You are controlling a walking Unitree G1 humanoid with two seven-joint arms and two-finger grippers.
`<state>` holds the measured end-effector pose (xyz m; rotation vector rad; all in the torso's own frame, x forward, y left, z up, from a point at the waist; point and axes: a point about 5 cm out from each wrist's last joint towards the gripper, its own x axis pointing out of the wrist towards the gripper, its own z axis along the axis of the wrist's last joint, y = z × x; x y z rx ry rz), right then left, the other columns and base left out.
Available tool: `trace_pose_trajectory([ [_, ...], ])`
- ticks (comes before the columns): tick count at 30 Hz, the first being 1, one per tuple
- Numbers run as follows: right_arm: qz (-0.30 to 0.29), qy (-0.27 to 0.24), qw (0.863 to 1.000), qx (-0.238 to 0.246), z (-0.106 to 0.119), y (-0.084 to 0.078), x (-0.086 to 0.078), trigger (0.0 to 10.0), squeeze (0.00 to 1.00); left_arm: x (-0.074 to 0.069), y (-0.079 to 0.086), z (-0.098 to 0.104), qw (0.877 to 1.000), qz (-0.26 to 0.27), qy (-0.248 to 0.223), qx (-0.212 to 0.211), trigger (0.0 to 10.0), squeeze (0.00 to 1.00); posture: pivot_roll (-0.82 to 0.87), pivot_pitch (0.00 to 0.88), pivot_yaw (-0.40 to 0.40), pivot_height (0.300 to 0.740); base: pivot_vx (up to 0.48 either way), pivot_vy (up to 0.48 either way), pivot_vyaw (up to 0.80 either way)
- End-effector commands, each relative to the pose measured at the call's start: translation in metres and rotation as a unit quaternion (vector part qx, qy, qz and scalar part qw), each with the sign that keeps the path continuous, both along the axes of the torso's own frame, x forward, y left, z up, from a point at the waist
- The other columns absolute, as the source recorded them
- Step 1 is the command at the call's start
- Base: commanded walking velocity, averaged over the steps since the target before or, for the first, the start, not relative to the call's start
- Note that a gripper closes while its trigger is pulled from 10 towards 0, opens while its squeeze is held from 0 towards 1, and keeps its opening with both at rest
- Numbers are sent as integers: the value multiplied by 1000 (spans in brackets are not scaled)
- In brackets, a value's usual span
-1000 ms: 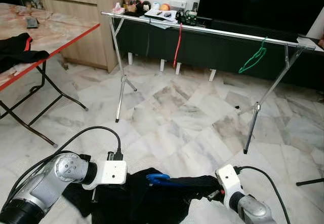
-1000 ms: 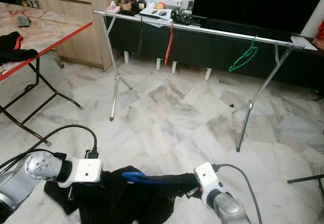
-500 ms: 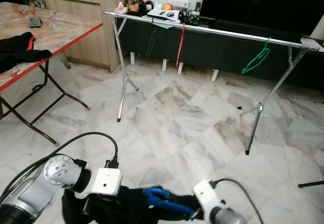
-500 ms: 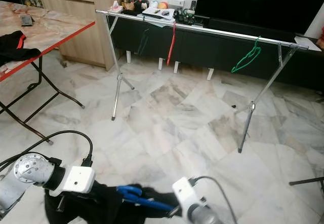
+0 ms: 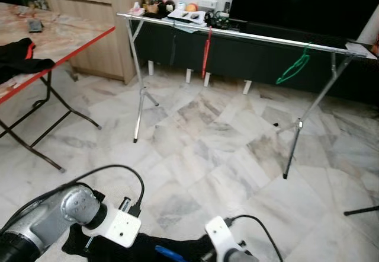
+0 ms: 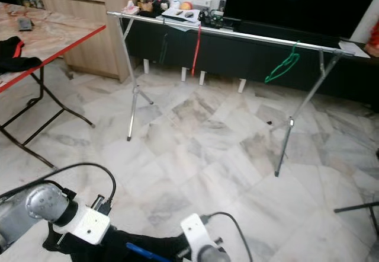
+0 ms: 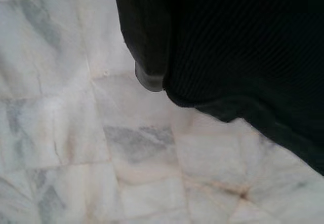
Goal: Hang hanger
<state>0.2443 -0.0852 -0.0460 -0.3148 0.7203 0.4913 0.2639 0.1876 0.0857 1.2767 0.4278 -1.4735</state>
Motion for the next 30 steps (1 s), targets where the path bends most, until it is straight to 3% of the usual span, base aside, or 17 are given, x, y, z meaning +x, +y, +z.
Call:
trace_pose_trajectory([
  [1, -16, 0, 1000, -7, 0, -24, 3, 0, 0, 6, -2, 7, 999, -4, -29, -14, 10000, 0, 78, 72, -101, 740, 0, 0, 0],
  [4, -25, -4, 1000, -9, 2, -51, 7, 0, 0, 4, -6, 7, 999, -9, -28, -36, 10000, 0, 84, 72, -102, 740, 0, 0, 0],
  [9, -26, -9, 1000, -14, 4, -53, 9, 0, 0, -1, -11, 6, 998, -17, -8, -67, 10000, 0, 86, 70, -102, 740, 0, 0, 0],
  [13, -37, -13, 999, -19, 4, -54, 10, 0, 0, -3, -12, 4, 998, -21, -3, -66, 10000, 0, 89, 69, -101, 740, 0, 0, 0],
  [14, -39, -14, 999, -12, 4, -54, 10, 2863, 0, -3, -12, 3, 998, -22, -3, -66, 10000, 0, 86, 63, -98, 740, 0, 0, 0],
  [15, -38, -13, 999, -5, 5, -53, 10, 10000, 0, -3, -12, 2, 998, -22, -3, -66, 10000, 0, 86, 63, -98, 740, 0, 0, 0],
  [17, -34, -13, 999, 1, 5, -51, 10, 10000, 0, -3, -12, 0, 998, -21, -3, -64, 10000, 0, 86, 63, -98, 740, 0, 0, 0],
  [18, -30, -14, 999, 7, 6, -50, 11, 10000, 1000, -3, -12, 0, 998, -21, 0, -62, 10000, 0, 86, 63, -98, 740, 0, 0, 0],
  [30, 61, 30, 998, 8, 0, -44, 1, 10000, 1000, -4, -12, -2, 998, -16, 12, -68, 10000, 0, 81, 40, -87, 740, 0, 0, 0],
])
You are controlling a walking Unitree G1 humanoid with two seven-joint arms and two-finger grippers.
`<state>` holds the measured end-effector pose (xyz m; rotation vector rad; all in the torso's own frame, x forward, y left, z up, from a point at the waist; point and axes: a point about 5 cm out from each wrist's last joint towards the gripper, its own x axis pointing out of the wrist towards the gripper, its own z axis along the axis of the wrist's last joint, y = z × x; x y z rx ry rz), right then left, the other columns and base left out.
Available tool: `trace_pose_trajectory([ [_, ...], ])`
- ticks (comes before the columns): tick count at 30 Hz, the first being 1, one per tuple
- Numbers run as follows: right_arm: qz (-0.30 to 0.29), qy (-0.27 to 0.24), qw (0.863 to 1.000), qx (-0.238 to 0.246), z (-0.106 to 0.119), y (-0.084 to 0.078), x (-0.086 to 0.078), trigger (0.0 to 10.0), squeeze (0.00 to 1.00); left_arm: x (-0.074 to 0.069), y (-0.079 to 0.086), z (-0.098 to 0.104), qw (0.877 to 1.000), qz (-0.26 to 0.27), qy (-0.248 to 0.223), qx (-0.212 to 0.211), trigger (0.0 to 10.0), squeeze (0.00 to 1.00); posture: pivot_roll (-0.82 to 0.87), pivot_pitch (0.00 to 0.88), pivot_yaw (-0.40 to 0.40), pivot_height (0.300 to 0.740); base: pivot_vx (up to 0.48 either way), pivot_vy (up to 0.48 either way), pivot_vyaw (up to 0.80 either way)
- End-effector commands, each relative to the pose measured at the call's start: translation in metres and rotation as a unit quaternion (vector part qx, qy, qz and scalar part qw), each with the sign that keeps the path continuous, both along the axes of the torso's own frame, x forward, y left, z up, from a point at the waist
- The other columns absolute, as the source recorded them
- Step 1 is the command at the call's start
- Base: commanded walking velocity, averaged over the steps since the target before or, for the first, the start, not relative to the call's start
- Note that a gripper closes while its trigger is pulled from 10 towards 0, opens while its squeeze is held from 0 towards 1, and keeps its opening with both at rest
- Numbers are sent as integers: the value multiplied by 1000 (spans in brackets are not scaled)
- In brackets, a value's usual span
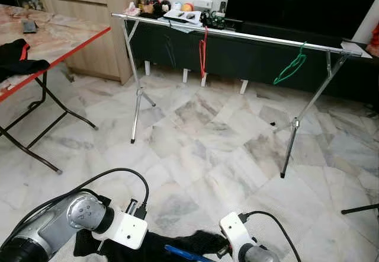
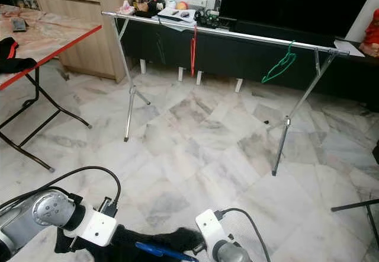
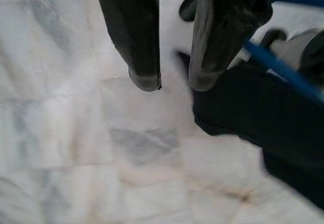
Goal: Hang hanger
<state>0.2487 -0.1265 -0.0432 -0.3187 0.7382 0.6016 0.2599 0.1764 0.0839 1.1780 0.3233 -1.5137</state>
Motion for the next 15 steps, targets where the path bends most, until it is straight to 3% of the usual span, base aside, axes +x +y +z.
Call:
trace_pose_trajectory([
  [1, 17, 15, 1000, -8, -4, -3, -5, 10000, 1000, -1, -1, -1, 1000, -1, 5, -5, 10000, 0, 79, 38, -87, 740, 0, 0, 0],
  [9, 38, 9, 999, 2, 2, -20, -2, 10000, 1000, -1, 1, -3, 1000, 9, 14, -6, 10000, 0, 85, 25, -84, 740, 0, 0, 0],
  [10, 33, -9, 999, -1, 16, -47, 11, 10000, 1000, -1, 1, -3, 1000, 12, 13, -5, 10000, 0, 85, 24, -80, 740, 0, 0, 0],
  [11, 0, -60, 998, 4, 52, -94, 38, 10000, 1000, -1, 3, -3, 1000, 23, 15, -10, 10000, 0, 80, 20, -78, 740, 0, 0, 0],
  [12, -11, -78, 997, 8, 64, -105, 45, 10000, 1000, -1, 3, -3, 999, 27, 16, -12, 10000, 0, 80, 20, -78, 740, 0, 0, 0],
  [15, -37, -130, 990, 32, 92, -115, 64, 10000, 1000, -1, 5, -5, 999, 41, 22, -15, 10000, 0, 77, 18, -76, 740, 0, 0, 0],
])
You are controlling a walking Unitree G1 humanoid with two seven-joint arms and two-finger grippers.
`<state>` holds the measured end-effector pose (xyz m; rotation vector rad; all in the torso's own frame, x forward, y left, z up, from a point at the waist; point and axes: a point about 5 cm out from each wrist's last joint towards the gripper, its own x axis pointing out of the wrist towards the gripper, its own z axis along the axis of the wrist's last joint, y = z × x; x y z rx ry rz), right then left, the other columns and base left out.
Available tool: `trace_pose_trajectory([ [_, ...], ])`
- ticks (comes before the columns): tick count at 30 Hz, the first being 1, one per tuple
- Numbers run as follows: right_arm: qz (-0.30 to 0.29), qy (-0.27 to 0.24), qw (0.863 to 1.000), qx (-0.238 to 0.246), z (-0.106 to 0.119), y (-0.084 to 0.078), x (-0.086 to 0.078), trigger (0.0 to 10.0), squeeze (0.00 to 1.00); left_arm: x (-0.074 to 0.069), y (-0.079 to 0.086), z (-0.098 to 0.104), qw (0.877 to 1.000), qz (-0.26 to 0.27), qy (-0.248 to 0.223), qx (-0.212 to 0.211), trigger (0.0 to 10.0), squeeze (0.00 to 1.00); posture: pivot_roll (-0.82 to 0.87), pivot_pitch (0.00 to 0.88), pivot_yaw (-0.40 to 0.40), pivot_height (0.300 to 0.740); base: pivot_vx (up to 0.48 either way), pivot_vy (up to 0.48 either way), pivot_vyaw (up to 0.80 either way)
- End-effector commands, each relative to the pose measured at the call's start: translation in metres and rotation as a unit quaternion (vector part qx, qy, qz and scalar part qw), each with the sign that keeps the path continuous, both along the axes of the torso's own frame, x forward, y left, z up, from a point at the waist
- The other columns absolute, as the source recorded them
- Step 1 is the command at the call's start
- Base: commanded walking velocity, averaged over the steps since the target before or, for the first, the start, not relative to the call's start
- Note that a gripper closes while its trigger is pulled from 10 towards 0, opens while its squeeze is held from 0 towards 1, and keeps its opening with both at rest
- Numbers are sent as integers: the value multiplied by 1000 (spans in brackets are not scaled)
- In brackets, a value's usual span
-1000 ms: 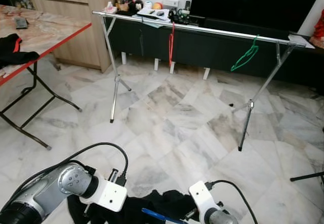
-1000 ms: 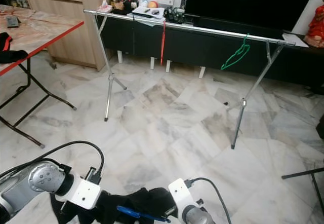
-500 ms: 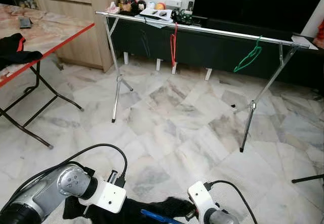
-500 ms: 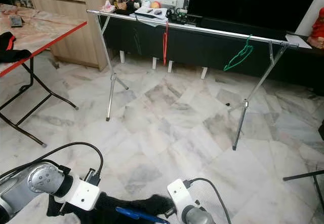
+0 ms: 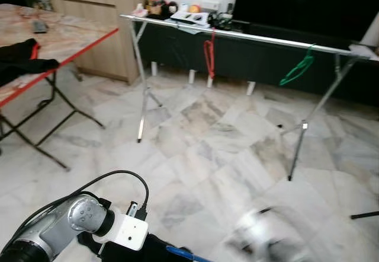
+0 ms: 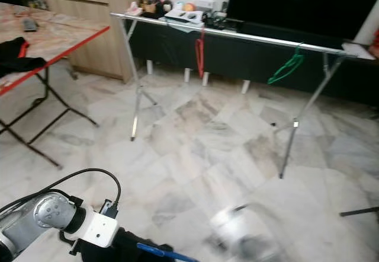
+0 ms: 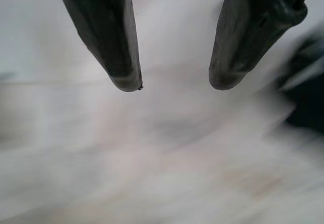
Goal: Hang hanger
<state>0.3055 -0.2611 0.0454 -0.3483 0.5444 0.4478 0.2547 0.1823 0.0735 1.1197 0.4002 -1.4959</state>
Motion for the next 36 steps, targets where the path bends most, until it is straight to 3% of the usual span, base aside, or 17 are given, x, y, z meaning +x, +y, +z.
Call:
trace_pose_trajectory([
  [1, 25, -44, 998, 44, 14, 19, 14, 10000, 1000, 5, -1, 5, 1000, 17, -5, -20, 10000, 0, 77, 18, -76, 740, 0, 0, 0],
  [5, 47, -81, 993, 69, 36, 24, 27, 10000, 1000, 6, -2, 5, 999, 27, -3, -26, 10000, 0, 74, 16, -74, 740, 0, 0, 0],
  [6, 74, -87, 990, 78, 42, 31, 31, 10000, 204, 8, -4, 7, 999, 31, -2, -31, 10000, 0, 70, 20, -73, 740, 0, 0, 0],
  [7, 142, -84, 983, 81, 48, 47, 33, 10000, 0, 13, -8, 9, 998, 42, 3, -37, 10000, 0, 68, 27, -74, 740, 0, 0, 0],
  [9, 198, -62, 975, 82, 42, 61, 28, 10000, 0, 16, -13, 12, 998, 48, 12, -45, 10000, 0, 69, 30, -73, 740, 0, 0, 0],
  [10, 248, -27, 964, 88, 33, 70, 20, 10000, 0, 20, -18, 15, 997, 56, 21, -54, 10000, 0, 72, 32, -73, 740, 0, 0, 0],
  [15, 317, 35, 946, 65, 12, 80, 2, 10000, 0, 30, -29, 26, 994, 71, 27, -80, 10000, 0, 77, 36, -69, 740, 0, 0, 0],
  [16, 332, 47, 940, 61, 9, 82, -1, 10000, 0, 32, -31, 28, 993, 73, 30, -84, 10000, 0, 78, 37, -68, 740, 0, 0, 0],
  [17, 366, 76, 925, 64, 4, 86, -9, 10000, 0, 34, -33, 31, 992, 74, 46, -89, 10000, 0, 77, 39, -65, 740, 0, 0, 0],
  [18, 366, 76, 925, 64, 4, 86, -9, 10000, 0, 34, -33, 31, 992, 74, 46, -89, 10000, 0, 77, 39, -65, 740, 0, 0, 0],
  [19, 390, 96, 914, 61, 1, 88, -14, 10000, 0, 36, -34, 32, 991, 78, 63, -89, 10000, 0, 78, 41, -64, 740, 0, 0, 0],
  [21, 410, 106, 904, 53, 0, 90, -16, 10000, 0, 37, -34, 31, 990, 80, 81, -78, 10000, 0, 75, 42, -61, 740, 0, 0, 0],
  [25, 420, 105, 899, 68, 4, 94, -14, 10000, 0, 39, -33, 28, 990, 85, 97, -61, 10000, 0, 75, 46, -61, 740, 0, 0, 0],
  [32, 451, 106, 882, 87, 10, 98, -16, 10000, 0, 44, -45, 25, 983, 109, 119, -85, 10000, 0, 80, 49, -62, 740, 0, 0, 0],
  [35, 448, 105, 884, 85, 11, 98, -15, 10000, 0, 46, -48, 26, 977, 120, 134, -111, 10000, 0, 79, 49, -61, 740, 0, 0, 0],
  [36, 449, 104, 883, 84, 12, 98, -14, 10000, 0, 47, -56, 31, 964, 120, 159, -179, 10000, 0, 77, 48, -59, 740, 0, 0, 0],
])
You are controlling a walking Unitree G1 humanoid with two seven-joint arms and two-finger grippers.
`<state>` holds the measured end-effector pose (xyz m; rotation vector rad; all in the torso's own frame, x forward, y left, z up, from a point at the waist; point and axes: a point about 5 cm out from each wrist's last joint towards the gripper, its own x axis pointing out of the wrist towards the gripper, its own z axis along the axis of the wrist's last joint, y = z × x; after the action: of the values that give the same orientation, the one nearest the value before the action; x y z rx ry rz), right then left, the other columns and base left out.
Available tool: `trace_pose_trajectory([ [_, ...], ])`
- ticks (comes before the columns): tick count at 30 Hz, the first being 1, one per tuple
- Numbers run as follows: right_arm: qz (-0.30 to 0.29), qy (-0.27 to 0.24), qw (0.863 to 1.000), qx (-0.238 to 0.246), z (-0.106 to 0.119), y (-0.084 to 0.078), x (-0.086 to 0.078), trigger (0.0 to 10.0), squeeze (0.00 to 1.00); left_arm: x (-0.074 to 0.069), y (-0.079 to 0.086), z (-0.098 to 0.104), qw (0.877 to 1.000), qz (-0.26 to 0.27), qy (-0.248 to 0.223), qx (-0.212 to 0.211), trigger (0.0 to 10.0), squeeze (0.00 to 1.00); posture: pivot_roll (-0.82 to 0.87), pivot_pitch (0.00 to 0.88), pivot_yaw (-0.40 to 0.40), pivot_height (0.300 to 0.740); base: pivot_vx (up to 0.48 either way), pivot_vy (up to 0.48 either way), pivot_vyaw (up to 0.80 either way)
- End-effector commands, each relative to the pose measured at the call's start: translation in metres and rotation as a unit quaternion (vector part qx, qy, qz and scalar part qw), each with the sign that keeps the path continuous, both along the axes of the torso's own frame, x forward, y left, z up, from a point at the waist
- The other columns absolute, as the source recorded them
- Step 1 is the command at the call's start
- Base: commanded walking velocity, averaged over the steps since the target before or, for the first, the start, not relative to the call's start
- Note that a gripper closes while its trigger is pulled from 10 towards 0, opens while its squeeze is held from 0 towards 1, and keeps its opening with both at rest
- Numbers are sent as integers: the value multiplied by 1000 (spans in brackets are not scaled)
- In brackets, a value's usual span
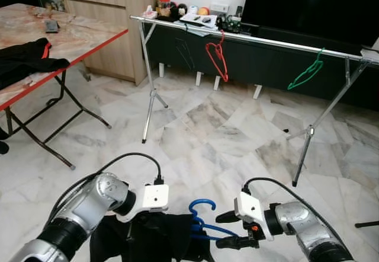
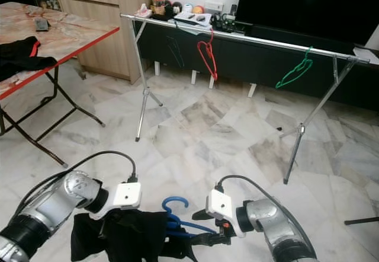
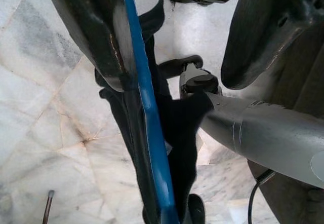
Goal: Hang hanger
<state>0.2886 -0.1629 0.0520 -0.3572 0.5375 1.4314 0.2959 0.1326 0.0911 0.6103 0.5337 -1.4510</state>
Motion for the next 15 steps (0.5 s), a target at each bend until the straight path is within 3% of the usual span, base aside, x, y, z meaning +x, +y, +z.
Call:
trace_pose_trajectory([
  [1, 6, -14, 1000, -5, 8, -1, 5, 10000, 0, 6, -11, 18, 993, 15, 8, -119, 10000, 0, 73, 48, -58, 740, 0, 0, 0],
  [8, 0, -36, 999, -18, 20, -11, 13, 10000, 0, 8, -13, 14, 980, 55, 4, -190, 10000, 0, 59, 50, -62, 740, 0, 0, 0],
  [12, 7, -41, 999, -29, 25, -15, 16, 10000, 0, 3, -16, 5, 983, 52, 10, -174, 10000, 0, 55, 50, -67, 740, 0, 0, 0],
  [15, 12, -45, 998, -35, 29, -17, 18, 10000, 0, -1, -16, -2, 990, 33, 2, -135, 10000, 0, 58, 51, -72, 740, 0, 0, 0],
])
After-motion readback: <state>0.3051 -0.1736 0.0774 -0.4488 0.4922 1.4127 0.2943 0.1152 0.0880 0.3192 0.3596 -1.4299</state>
